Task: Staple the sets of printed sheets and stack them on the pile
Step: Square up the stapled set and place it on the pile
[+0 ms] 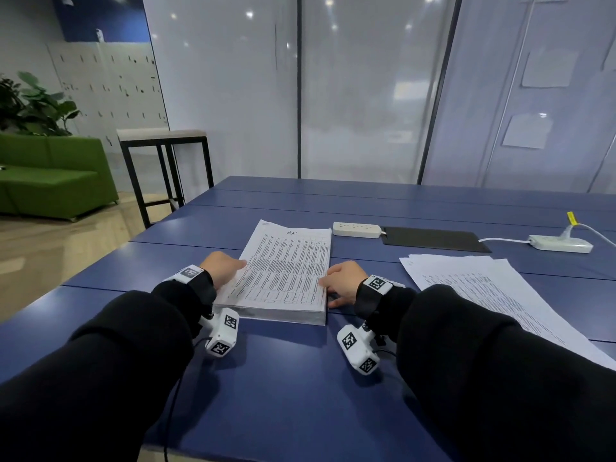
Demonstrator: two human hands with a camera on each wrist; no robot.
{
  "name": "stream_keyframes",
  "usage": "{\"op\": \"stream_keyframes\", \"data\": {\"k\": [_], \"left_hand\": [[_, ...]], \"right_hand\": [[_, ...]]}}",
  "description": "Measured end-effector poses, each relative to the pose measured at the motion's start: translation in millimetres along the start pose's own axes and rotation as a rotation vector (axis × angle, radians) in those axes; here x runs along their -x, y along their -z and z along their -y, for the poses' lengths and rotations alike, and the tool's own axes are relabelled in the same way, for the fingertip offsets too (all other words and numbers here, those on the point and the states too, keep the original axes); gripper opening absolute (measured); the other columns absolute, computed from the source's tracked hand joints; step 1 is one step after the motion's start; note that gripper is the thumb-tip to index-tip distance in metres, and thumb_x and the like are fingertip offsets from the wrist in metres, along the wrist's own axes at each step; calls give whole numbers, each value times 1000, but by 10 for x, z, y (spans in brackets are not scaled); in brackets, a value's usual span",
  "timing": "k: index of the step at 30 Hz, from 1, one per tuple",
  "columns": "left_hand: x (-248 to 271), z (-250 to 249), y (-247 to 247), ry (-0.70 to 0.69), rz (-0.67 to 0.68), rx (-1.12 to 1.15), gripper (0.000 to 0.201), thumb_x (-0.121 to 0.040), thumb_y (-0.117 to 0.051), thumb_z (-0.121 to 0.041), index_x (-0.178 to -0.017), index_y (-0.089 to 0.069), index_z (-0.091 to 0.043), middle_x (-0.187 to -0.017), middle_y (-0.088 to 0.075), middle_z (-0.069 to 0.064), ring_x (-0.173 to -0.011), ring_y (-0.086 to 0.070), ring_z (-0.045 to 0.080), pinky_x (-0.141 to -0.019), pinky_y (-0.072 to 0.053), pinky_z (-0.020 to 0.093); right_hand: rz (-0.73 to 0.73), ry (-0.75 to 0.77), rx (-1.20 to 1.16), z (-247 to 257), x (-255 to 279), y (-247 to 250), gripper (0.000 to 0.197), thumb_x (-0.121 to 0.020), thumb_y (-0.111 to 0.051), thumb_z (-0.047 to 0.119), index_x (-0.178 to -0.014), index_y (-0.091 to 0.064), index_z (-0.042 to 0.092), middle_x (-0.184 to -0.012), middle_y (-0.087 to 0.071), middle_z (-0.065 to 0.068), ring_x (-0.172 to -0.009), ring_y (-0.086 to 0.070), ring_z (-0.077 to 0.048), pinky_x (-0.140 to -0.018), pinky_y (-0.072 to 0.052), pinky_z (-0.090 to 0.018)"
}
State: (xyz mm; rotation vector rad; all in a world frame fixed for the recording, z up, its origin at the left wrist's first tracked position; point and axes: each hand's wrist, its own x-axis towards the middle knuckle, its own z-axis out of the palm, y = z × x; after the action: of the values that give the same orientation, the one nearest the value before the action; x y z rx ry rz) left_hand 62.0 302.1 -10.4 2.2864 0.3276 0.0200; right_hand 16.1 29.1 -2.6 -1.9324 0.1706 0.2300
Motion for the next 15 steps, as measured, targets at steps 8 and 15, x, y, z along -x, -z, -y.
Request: {"op": "stream_keyframes", "data": {"k": [8,15], "left_hand": [[-80,50,-63,78,25,162,32,-100,-68,-32,-80,-56,-9,-64,-48,3,-56,-42,20,-60,-34,30],[-71,62,-28,86,78,240,33,-101,-66,-26,-104,-68,7,-84,-70,12,-77,-66,26,-78,-52,32]], "right_hand": [[10,2,105,-142,-212,-32,13,-80,-78,5,-84,-67,0,-73,-56,-11,-65,-54,-26,-83,-59,-60],[-65,20,119,-34,-62,-25,28,-91,-72,10,-69,-54,10,-63,-52,-2,-56,-49,-18,-54,-55,-27]]}}
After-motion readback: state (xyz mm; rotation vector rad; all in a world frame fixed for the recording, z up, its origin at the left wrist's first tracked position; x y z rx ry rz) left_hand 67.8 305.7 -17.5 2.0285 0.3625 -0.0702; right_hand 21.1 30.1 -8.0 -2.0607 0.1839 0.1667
